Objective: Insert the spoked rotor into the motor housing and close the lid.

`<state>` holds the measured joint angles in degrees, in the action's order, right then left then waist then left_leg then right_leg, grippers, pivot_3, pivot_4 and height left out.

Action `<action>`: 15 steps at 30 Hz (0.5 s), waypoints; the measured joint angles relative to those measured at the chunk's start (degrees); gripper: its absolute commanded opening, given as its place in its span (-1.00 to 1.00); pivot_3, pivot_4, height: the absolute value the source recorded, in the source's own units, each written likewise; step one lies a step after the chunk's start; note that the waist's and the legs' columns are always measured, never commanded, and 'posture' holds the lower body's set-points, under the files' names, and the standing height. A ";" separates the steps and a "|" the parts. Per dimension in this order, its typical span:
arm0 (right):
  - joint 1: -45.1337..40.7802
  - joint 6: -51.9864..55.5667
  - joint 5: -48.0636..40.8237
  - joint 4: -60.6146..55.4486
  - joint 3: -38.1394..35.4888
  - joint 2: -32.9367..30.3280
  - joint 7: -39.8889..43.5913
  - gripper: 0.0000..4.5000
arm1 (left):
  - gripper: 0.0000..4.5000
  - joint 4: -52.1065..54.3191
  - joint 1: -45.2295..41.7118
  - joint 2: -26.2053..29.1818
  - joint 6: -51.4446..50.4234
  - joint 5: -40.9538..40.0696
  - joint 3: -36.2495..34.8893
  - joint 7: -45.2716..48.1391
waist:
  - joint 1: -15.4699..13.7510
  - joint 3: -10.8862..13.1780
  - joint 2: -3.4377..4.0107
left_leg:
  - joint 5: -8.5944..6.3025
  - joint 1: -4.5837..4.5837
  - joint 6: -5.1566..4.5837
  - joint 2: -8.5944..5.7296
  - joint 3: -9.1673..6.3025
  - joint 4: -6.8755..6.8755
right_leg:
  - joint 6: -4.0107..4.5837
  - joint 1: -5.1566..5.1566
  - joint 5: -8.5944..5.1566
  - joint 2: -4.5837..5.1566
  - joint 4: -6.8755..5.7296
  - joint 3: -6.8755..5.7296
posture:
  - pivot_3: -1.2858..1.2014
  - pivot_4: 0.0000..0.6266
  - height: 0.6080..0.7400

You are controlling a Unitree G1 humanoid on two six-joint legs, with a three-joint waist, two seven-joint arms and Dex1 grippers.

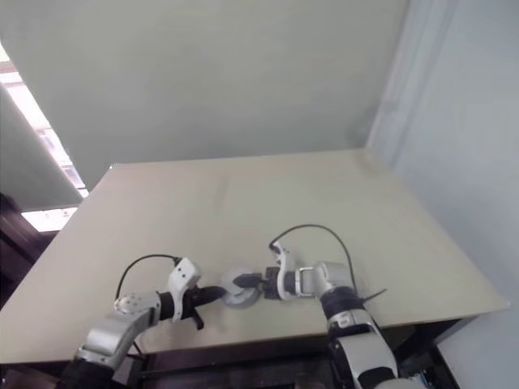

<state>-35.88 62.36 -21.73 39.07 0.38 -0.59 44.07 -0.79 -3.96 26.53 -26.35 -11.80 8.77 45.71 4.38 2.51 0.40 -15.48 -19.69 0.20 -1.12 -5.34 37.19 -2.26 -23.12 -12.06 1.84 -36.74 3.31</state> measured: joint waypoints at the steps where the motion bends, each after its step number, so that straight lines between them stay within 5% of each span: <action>1: 0.00 0.13 0.00 0.00 -0.01 0.21 -0.08 0.92 | -1.00 0.00 0.01 -0.02 0.00 0.02 -0.02 -0.02 | 0.00 0.00 0.00 | 0.00 0.00 0.00 0.00 0.00 0.00 | 0.00 0.00 0.00 0.00 0.00 0.00 | 0.03 -1.00 1.00; 9: 0.42 1.84 -0.43 1.07 -0.87 2.32 -0.48 -0.03 | -1.00 -0.65 0.21 0.07 -0.19 0.74 -0.78 -0.58 | -0.07 -0.02 0.06 | 0.00 0.05 0.00 -0.02 0.00 0.03 | 0.00 0.00 0.00 0.02 0.00 0.00 | 0.03 -1.00 1.00; 15: 0.43 1.70 -0.43 1.19 -2.26 3.19 -1.90 -0.05 | -1.00 -1.10 0.09 -0.12 0.06 1.22 -0.98 -0.77 | -0.05 -0.02 0.07 | 0.01 0.08 0.00 -0.03 -0.06 0.05 | 0.02 -0.01 -0.01 0.01 -0.03 -0.01 | 0.03 -1.00 1.00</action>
<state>-35.46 64.07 -22.16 40.26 -1.88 2.60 42.17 -1.88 -3.87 26.40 -26.29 -10.58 7.80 44.94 4.33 2.50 0.46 -15.47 -19.61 0.19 -1.15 -5.40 37.24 -2.24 -23.12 -12.07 1.85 -36.77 3.30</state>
